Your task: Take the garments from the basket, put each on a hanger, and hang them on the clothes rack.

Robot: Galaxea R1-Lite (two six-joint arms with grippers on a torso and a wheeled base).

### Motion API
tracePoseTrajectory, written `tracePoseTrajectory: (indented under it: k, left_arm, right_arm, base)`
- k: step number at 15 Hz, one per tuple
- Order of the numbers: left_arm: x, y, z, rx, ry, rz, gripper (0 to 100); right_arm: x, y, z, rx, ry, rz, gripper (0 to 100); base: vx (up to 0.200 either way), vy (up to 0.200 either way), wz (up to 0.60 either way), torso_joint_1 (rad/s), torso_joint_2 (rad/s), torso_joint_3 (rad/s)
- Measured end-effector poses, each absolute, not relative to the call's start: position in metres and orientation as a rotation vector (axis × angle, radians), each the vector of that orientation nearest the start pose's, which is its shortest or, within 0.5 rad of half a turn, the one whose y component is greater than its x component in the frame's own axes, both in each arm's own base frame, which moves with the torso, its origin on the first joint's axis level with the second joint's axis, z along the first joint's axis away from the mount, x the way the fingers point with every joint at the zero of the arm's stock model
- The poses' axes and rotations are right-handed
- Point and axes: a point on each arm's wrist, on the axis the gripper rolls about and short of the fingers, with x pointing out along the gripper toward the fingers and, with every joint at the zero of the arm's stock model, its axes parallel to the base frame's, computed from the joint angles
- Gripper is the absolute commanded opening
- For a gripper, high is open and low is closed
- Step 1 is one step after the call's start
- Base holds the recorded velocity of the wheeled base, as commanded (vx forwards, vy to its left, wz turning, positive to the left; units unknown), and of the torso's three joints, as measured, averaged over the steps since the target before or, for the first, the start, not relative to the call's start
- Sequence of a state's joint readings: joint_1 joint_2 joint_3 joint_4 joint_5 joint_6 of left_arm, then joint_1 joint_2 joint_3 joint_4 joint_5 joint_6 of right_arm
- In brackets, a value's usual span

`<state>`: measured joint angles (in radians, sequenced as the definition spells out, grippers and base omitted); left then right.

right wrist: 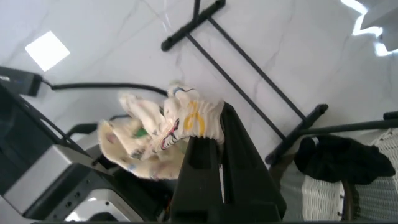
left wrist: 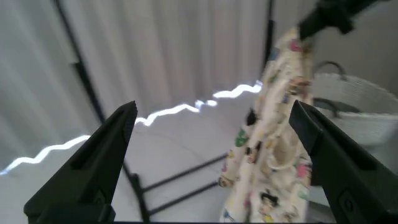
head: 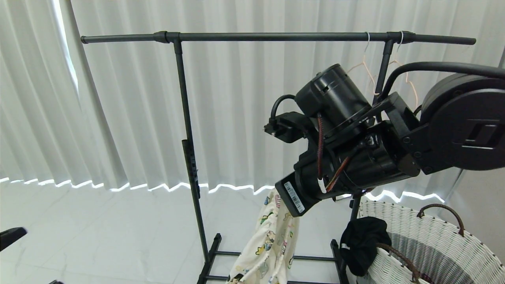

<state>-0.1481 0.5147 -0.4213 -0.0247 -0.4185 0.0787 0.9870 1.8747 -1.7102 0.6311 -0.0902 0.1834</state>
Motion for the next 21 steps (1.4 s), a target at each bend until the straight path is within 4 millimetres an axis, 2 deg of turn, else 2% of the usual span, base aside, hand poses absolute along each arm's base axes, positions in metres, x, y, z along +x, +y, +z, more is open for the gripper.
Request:
tracePoseTrajectory:
  k: [3, 5, 7, 10, 13, 15, 17, 19, 21]
  left_arm:
    - [0.064, -0.029, 0.227, 0.002, 0.187, -0.707, 100]
    - [0.094, -0.048, 0.226, 0.004, 0.302, -0.728, 100]
    - [0.116, -0.077, 0.217, 0.017, 0.433, -0.712, 100]
    - [0.129, -0.13, 0.203, 0.003, 0.594, -0.712, 100]
    - [0.135, -0.161, 0.182, 0.051, 0.702, -0.727, 100]
    - [0.141, -0.164, 0.168, 0.075, 0.76, -0.696, 100]
    - [0.145, -0.158, 0.148, 0.101, 0.833, -0.644, 100]
    - [0.142, -0.15, 0.128, 0.14, 0.904, -0.587, 100]
    - [0.136, -0.142, 0.118, 0.161, 0.936, -0.563, 100]
  right_arm:
    - [0.187, 0.296, 0.269, -0.226, 0.746, 0.797, 0]
    - [0.181, 0.301, 0.272, -0.23, 0.731, 0.81, 0]
    - [0.177, 0.304, 0.276, -0.225, 0.713, 0.826, 0]
    - [0.175, 0.305, 0.287, -0.206, 0.679, 0.84, 0]
    - [0.172, 0.306, 0.294, -0.194, 0.655, 0.856, 0]
    - [0.168, 0.307, 0.297, -0.189, 0.645, 0.868, 0]
    - [0.163, 0.307, 0.301, -0.187, 0.636, 0.886, 0]
    - [0.158, 0.306, 0.304, -0.185, 0.628, 0.894, 0]
    - [0.156, 0.302, 0.307, -0.183, 0.624, 0.893, 0]
  base:
    - [0.0, 0.0, 0.0, 0.0, 0.0, 0.0]
    - [0.0, 0.0, 0.0, 0.0, 0.0, 0.0]
    - [0.0, 0.0, 0.0, 0.0, 0.0, 0.0]
    - [0.0, 0.0, 0.0, 0.0, 0.0, 0.0]
    - [0.0, 0.0, 0.0, 0.0, 0.0, 0.0]
    - [0.0, 0.0, 0.0, 0.0, 0.0, 0.0]
    - [0.0, 0.0, 0.0, 0.0, 0.0, 0.0]
    - [0.0, 0.0, 0.0, 0.0, 0.0, 0.0]
    - [0.0, 0.0, 0.0, 0.0, 0.0, 0.0]
